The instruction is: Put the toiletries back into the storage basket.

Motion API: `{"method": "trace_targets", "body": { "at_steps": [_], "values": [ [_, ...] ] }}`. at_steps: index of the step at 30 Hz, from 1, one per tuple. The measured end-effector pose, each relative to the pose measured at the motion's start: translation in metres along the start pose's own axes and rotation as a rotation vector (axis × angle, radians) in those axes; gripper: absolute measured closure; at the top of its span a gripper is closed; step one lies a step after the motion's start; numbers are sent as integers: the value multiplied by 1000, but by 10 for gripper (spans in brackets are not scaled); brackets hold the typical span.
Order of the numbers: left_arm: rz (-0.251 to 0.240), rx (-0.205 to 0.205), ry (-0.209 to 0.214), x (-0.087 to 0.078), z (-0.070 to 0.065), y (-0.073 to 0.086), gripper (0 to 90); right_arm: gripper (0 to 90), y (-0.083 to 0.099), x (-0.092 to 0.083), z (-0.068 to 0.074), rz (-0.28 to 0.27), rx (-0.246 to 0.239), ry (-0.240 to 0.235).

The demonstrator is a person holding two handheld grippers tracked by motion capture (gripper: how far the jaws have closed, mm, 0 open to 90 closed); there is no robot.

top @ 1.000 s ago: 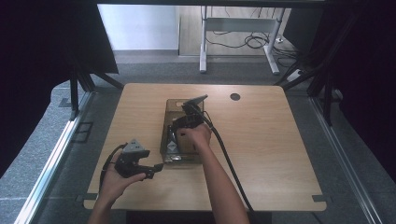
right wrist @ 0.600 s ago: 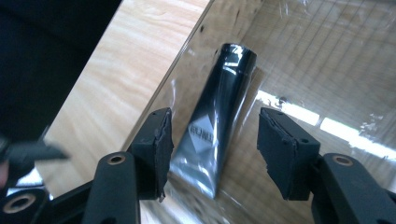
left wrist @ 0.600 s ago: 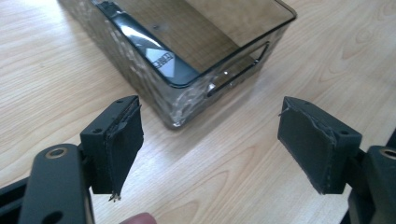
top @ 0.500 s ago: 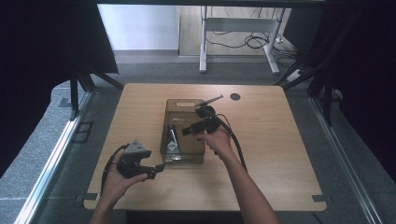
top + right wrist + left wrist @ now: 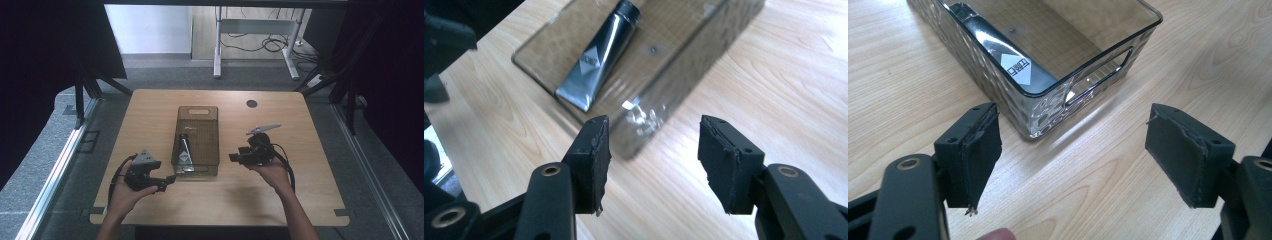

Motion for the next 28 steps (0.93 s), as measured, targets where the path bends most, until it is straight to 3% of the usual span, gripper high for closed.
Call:
{"method": "trace_targets", "body": {
  "at_steps": [4, 16, 22, 28],
  "values": [
    [-2, -7, -3, -1, 1, 1, 226, 460, 18, -6, -12, -12, -4, 27],
    [19, -10, -9, 2, 1, 3, 226, 458, 62, -3, -47, -56, 70, 69],
    [22, -11, -13, 3, 1, 3, 226, 457, 74, 0, -54, -88, 99, 56],
    [22, -10, -13, 3, 1, 3, 225, 448, 77, -1, -57, -104, 85, 84]
  ]
}}
Point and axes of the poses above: each handheld gripper's, and its own axes: x roughly forward along the jaws, y roughly out of its underside, z roughly to its left, the point moved 2 cm from there along x, roughly forward along the jaws, and after that the axes turned 7 degrees about x, right-handed, at the moved point
